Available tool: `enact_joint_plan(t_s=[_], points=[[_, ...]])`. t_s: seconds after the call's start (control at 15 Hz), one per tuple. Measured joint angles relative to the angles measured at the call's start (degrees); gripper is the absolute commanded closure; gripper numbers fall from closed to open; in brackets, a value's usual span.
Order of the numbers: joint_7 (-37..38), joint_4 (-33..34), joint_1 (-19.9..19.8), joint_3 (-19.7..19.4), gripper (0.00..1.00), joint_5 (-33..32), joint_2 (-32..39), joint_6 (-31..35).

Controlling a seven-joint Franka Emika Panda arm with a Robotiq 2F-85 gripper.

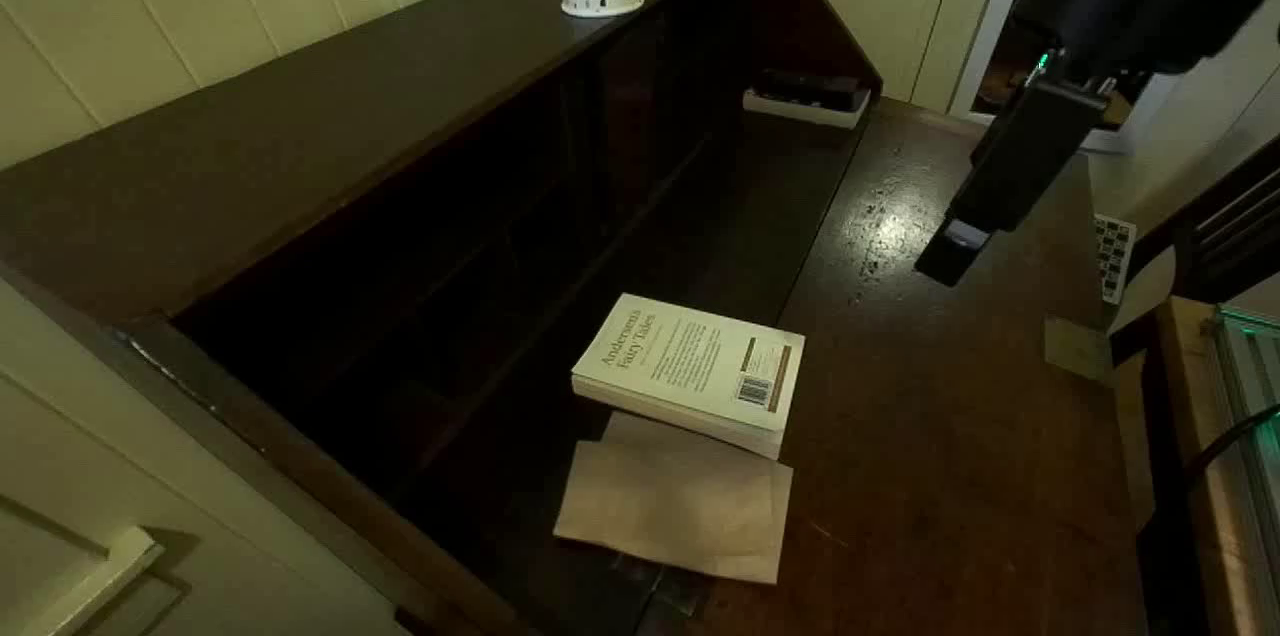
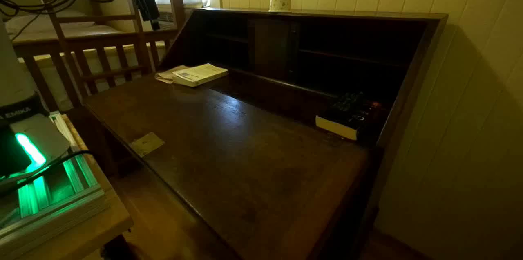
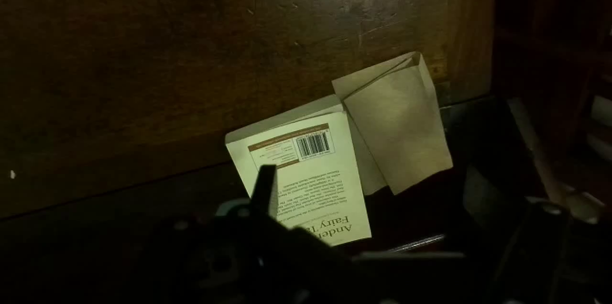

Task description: Move the cup and pen to the bottom half of the desk, then place the pen on it

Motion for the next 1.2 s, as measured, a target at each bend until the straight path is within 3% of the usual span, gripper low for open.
enact_joint_plan(t_s=[0.53,0.87,1.2], points=[[0.61,0.04,-0.83,0.09,0.0,-0.36,0.01,0.69],[2.67,3.08,-9.08,-1.29,0.0,-3.17,1.08,6.73],[3.25,13.53,-15.29,-1.59,0.0,-9.51,7.14,9.05]])
